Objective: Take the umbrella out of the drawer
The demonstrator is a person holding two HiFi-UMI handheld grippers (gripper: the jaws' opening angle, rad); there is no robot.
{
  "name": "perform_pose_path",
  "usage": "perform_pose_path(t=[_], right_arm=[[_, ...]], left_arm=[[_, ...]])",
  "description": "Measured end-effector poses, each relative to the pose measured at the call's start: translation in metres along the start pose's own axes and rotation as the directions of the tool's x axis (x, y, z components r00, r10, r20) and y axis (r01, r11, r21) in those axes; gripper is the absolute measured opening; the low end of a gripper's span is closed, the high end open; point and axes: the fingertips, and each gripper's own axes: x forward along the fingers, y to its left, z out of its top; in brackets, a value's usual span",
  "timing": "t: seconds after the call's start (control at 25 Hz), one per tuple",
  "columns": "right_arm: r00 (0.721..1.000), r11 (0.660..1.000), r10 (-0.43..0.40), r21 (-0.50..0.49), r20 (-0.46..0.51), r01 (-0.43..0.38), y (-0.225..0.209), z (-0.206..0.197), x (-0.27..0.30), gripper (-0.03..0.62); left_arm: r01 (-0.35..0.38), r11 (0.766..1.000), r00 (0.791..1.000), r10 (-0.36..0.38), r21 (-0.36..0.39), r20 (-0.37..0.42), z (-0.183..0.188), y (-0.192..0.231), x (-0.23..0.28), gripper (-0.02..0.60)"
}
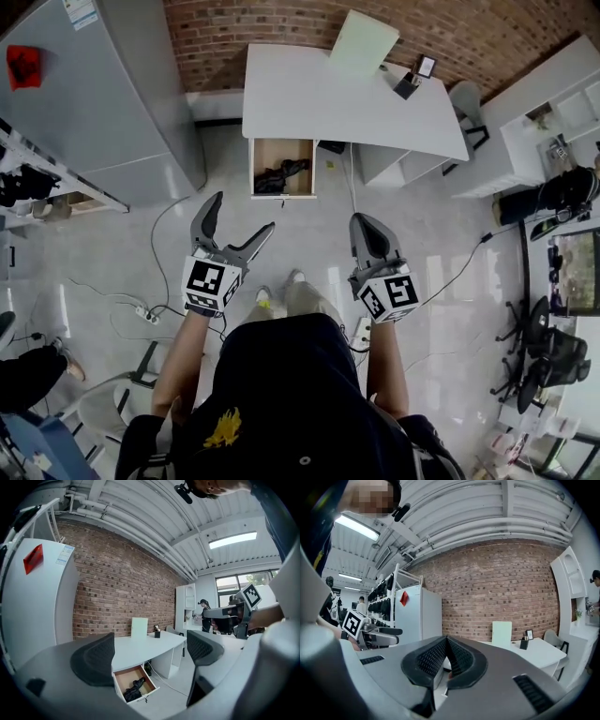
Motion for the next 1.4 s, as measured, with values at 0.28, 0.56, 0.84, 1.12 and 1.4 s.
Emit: perform_pose_path(t=[0.28, 0.56, 0.84, 1.12, 1.4], right_arm=[[0.999, 1.000, -0.021, 0.012, -0.039, 0.021, -0.017, -0.018, 0.014, 0.023], [0.999, 1.000, -0.007, 0.030, -0.043, 0.008, -0.051, -0.022, 0.047, 0.023], [0.997, 0.998, 0.031, 0.053, -0.069, -0.027, -0.082, -0.030, 0.095, 0.023], [0.993, 0.993, 0.086, 0.082, -0.080, -0.079, -0.127, -0.028, 0.152, 0.023], [0.982, 0.984, 0.163, 0.087, -0.093, -0.155, -0.166, -0.025, 0.208, 0.023]], left_arm=[[0.022, 1.000, 0.999, -0.022, -0.004, -0.043, -0.019, 0.000, 0.027, 0.476], [-0.026, 1.000, 0.996, 0.026, 0.002, -0.085, -0.032, 0.019, 0.065, 0.476], [-0.033, 0.999, 0.992, 0.032, -0.004, -0.122, -0.042, 0.035, 0.109, 0.474], [-0.067, 0.998, 0.986, 0.065, -0.010, -0.156, -0.045, 0.054, 0.168, 0.475], [-0.085, 0.996, 0.982, 0.086, 0.013, -0.169, -0.034, 0.067, 0.232, 0.476]])
